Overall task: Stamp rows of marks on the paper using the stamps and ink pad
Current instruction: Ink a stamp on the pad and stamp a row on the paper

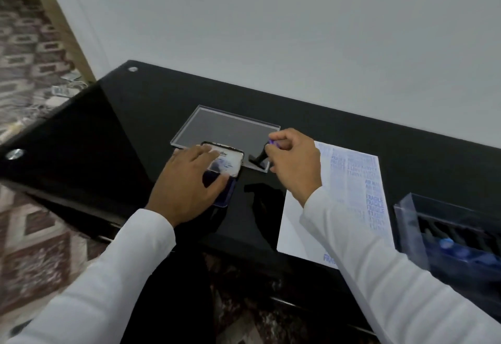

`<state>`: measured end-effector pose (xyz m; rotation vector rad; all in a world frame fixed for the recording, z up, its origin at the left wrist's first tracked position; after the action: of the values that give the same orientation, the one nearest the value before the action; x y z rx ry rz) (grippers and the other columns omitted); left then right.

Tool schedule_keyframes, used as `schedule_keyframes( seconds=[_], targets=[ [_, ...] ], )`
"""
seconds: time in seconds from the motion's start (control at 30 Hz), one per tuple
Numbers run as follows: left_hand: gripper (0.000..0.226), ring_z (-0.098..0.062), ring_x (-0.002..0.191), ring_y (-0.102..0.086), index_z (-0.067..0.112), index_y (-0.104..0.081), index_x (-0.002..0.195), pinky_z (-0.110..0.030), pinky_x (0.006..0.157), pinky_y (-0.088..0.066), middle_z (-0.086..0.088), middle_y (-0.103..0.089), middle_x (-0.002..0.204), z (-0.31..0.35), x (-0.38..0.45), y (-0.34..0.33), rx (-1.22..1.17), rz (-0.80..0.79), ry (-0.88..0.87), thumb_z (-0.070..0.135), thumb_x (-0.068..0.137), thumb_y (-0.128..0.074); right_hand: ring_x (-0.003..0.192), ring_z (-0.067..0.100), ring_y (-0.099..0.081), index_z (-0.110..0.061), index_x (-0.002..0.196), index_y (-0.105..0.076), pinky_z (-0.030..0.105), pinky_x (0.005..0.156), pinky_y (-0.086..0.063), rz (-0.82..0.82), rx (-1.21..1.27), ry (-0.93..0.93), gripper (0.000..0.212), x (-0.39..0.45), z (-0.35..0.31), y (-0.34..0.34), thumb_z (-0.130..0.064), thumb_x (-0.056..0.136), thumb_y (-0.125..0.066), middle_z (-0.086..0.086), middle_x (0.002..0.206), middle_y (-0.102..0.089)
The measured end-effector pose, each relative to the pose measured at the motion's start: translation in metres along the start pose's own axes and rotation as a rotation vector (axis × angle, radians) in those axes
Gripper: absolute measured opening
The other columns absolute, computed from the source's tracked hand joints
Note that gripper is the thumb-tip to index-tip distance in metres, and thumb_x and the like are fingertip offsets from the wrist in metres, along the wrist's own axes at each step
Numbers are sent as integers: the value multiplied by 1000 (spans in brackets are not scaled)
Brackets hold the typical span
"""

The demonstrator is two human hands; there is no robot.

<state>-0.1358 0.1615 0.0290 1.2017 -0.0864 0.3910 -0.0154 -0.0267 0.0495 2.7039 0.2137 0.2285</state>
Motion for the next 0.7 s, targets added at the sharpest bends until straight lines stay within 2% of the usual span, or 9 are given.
schedule_keyframes(
  seconds=[0.1, 0.2, 0.3, 0.4, 0.5, 0.53, 0.63, 0.7],
  targets=[
    [66, -23, 134, -46, 21, -56, 140, -52, 115, -36, -1, -53, 146, -24, -17, 4, -9, -10, 55, 61, 87, -53, 81, 11, -67, -29, 97, -73, 40, 74, -61, -52, 0, 24, 17, -15, -11, -23, -20, 83, -69, -15, 81, -66],
    [73, -21, 140, -40, 22, -51, 144, -50, 117, -35, 0, -50, 148, -42, -31, 3, -17, -22, 82, 65, 85, -50, 81, 10, -67, -26, 100, -75, 39, 73, -61, -107, -24, 62, 19, -25, -20, -43, -18, 83, -70, -13, 87, -68],
    [76, -20, 147, -31, 22, -46, 148, -49, 122, -25, 0, -44, 154, -58, -40, -2, -8, -43, 107, 66, 87, -52, 84, 7, -65, -27, 106, -74, 34, 77, -61, -166, -97, 137, 21, -36, -31, -60, -19, 86, -71, -12, 96, -69],
    [79, -19, 152, -22, 22, -43, 151, -46, 124, -13, 0, -37, 159, -71, -47, -6, 0, -65, 115, 67, 87, -50, 88, 5, -64, -25, 114, -72, 24, 83, -57, -224, -171, 210, 25, -45, -42, -71, -19, 90, -70, -9, 108, -68],
    [76, -18, 154, -14, 24, -39, 152, -47, 125, -8, 1, -30, 162, -78, -49, -11, 46, -91, 119, 65, 90, -53, 82, 0, -59, -25, 119, -70, 6, 73, -47, -270, -224, 256, 27, -51, -48, -81, -20, 92, -68, -12, 112, -64],
    [75, -17, 154, -12, 25, -38, 153, -48, 125, -7, 1, -29, 163, -79, -48, -12, 65, -100, 126, 65, 91, -53, 80, 0, -58, -25, 119, -70, 6, 72, -46, -275, -242, 270, 27, -53, -50, -84, -20, 92, -68, -13, 111, -63],
    [75, -16, 154, -11, 27, -38, 153, -48, 125, -4, 3, -27, 164, -81, -48, -17, 91, -115, 138, 68, 91, -49, 85, 5, -61, -23, 117, -71, 18, 83, -53, -286, -271, 303, 25, -56, -52, -90, -20, 92, -68, -7, 112, -65],
    [77, -16, 154, -14, 28, -40, 151, -48, 125, -5, 3, -29, 163, -82, -49, -18, 99, -101, 136, 72, 89, -40, 88, 7, -62, -22, 118, -71, 21, 86, -53, -298, -311, 320, 26, -58, -52, -94, -20, 92, -68, -4, 115, -65]
  ],
)
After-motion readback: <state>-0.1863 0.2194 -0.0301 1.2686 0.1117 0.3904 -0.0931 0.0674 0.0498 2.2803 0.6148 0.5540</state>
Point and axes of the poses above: each hand's wrist, its own x-axis towards the middle knuckle, its own y-axis out of the back of the hand, z = x × y, the point moved 7 cm from there along x, towards the middle knuckle
